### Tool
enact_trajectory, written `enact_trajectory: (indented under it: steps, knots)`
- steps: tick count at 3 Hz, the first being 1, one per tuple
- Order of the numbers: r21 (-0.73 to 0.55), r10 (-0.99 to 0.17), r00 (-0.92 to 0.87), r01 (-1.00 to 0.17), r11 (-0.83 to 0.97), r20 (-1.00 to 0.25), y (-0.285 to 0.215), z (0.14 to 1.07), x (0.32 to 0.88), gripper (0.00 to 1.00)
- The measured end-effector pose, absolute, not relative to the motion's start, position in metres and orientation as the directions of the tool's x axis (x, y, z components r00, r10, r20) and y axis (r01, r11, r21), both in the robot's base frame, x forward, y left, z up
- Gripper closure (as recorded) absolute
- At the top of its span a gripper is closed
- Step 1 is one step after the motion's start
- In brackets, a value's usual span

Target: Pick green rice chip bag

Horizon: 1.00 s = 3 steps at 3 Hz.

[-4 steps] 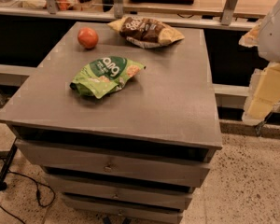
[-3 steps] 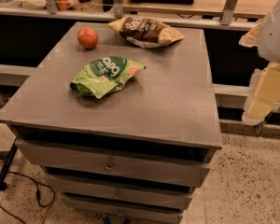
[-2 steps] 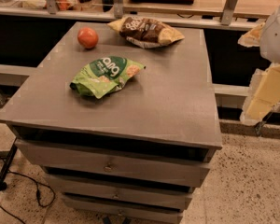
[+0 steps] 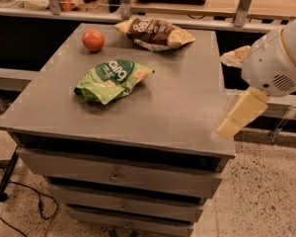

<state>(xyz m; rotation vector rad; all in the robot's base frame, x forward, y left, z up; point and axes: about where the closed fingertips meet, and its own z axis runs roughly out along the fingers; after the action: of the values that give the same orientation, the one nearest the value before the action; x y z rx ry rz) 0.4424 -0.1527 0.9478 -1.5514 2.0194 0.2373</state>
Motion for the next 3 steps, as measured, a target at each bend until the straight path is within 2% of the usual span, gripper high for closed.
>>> enact_trajectory:
  steps: [2, 3]
  knots:
    - [-0.241, -0.744, -0.175, -0.877, 0.416, -0.645, -0.076, 0.928, 0.478, 0.0]
    - [-0.241, -0.744, -0.175, -0.877, 0.416, -0.645, -0.076, 0.928, 0.478, 0.0]
